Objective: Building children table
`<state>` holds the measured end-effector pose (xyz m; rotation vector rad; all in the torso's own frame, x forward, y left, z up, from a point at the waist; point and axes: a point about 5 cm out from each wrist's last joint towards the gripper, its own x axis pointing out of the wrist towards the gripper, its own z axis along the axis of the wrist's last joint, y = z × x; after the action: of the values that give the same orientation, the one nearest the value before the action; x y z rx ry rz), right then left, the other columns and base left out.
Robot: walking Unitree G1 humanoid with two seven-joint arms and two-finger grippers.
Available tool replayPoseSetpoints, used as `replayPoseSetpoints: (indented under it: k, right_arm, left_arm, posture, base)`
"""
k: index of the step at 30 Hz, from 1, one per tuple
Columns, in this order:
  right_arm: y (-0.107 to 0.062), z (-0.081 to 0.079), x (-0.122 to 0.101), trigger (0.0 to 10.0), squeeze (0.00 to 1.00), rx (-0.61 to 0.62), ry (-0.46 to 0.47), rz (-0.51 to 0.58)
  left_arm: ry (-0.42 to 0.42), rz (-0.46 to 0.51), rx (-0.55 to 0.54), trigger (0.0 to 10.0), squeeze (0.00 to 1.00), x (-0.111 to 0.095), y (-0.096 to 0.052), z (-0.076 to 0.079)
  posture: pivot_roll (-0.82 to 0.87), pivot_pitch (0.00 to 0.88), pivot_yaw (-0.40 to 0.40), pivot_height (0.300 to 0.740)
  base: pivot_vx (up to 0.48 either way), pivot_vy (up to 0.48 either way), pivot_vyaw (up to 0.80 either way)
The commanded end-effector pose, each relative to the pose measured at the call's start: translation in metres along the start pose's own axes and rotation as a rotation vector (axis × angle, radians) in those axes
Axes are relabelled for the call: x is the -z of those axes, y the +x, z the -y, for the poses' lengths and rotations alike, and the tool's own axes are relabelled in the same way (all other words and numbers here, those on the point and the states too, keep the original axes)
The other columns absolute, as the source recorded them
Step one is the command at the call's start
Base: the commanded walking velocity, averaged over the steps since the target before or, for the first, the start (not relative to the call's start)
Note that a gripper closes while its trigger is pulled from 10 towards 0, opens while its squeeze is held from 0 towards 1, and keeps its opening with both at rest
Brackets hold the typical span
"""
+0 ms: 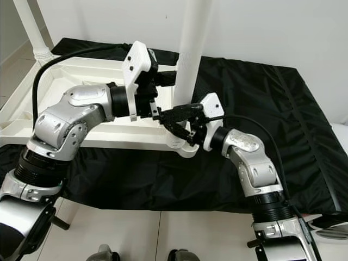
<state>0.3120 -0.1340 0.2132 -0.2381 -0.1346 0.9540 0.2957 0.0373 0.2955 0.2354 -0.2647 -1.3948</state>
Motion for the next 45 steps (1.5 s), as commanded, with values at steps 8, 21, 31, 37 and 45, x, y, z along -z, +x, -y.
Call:
replayPoseSetpoints:
  k: [8, 21, 31, 37, 45]
  right_arm:
    - [-0.002, 0.000, 0.000, 10.0, 0.00, -0.021, -0.056, -0.023]
    - [-0.002, 0.001, 0.000, 10.0, 0.00, -0.015, -0.069, -0.025]
    - [-0.001, 0.004, -0.003, 10.0, 0.00, -0.003, -0.070, -0.011]
    - [-0.002, 0.007, -0.004, 10.0, 0.00, 0.020, -0.034, 0.001]
    - [-0.002, 0.012, -0.008, 10.0, 1.00, 0.079, -0.018, 0.033]
  left_arm:
    - [0.007, 0.018, 0.013, 10.0, 0.00, -0.015, 0.003, -0.006]
    - [0.005, 0.050, 0.025, 0.0, 0.00, -0.023, 0.005, -0.007]
    - [0.004, 0.053, 0.028, 0.0, 0.00, -0.023, 0.005, -0.008]
    - [0.012, 0.041, -0.012, 9.3, 0.00, -0.024, 0.006, -0.013]
    - [0.011, 0.041, -0.067, 10.0, 0.00, -0.027, 0.007, -0.020]
  posture:
    - [-0.02, 0.074, -0.054, 0.740]
    - [-0.02, 0.082, -0.052, 0.740]
    - [-0.02, 0.086, -0.054, 0.740]
    - [-0.02, 0.087, -0.055, 0.740]
    - [-0.02, 0.083, -0.054, 0.740]
  base:
    - [0.000, 0.000, 0.00]
    - [0.000, 0.000, 0.00]
    - [0.000, 0.000, 0.00]
    - [0.000, 0.000, 0.00]
    - [0.000, 0.000, 0.00]
